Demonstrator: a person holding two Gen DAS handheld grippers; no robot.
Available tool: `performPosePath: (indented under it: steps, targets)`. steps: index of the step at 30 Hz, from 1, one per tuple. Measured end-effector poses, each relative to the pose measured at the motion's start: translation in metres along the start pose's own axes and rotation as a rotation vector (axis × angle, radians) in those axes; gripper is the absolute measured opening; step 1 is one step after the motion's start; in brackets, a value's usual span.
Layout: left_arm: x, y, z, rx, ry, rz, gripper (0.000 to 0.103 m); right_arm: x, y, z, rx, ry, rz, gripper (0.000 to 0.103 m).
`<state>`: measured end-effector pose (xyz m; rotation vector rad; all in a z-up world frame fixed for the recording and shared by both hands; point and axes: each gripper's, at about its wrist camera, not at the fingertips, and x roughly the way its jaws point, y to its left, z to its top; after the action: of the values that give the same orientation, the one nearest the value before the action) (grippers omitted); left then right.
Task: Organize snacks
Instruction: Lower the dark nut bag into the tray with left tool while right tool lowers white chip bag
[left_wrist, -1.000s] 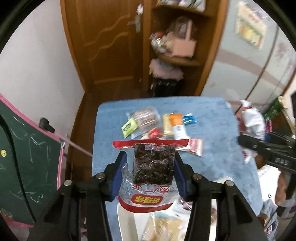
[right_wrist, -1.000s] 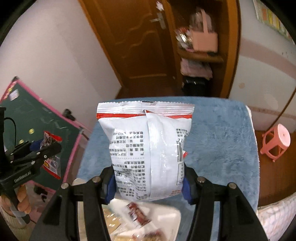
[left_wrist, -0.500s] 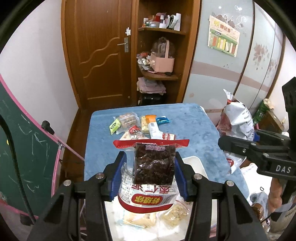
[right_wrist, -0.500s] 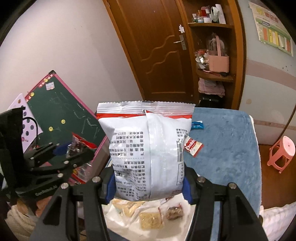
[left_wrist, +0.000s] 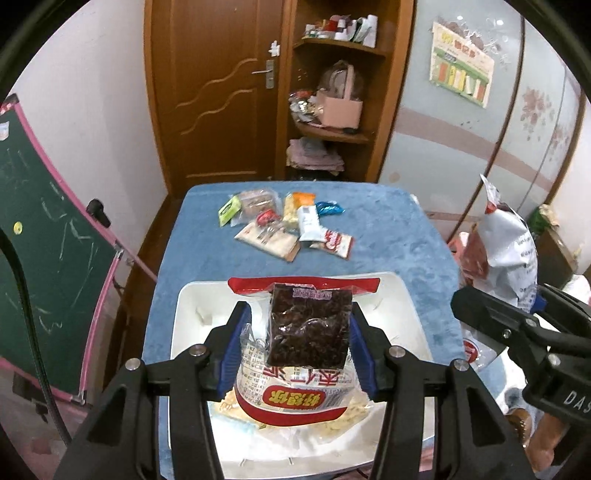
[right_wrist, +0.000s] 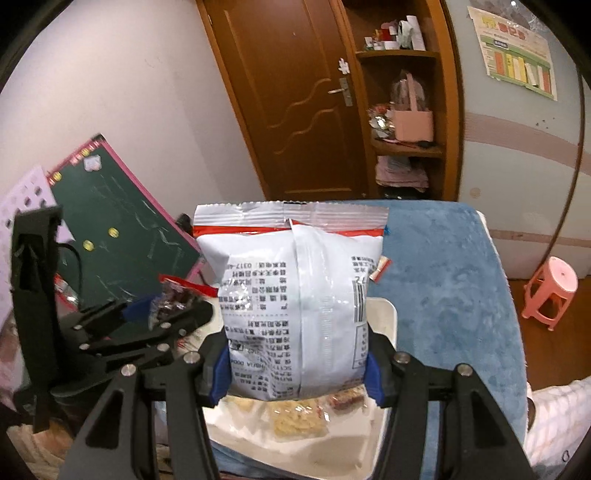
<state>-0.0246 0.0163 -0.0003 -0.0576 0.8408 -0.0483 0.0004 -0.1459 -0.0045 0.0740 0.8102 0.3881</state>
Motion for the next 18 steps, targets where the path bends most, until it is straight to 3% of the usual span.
performPosePath:
  steps: [10,18]
  targets:
    - [0.042,0.005,-0.028,-0.017,0.112,0.022,0.051,0.035,-0.003,-0.030,0.012,0.119,-0.040,0.057]
    - [0.052,0.005,-0.031,-0.018,0.131,0.031,0.052,0.047,-0.002,-0.031,0.011,0.146,-0.050,0.057]
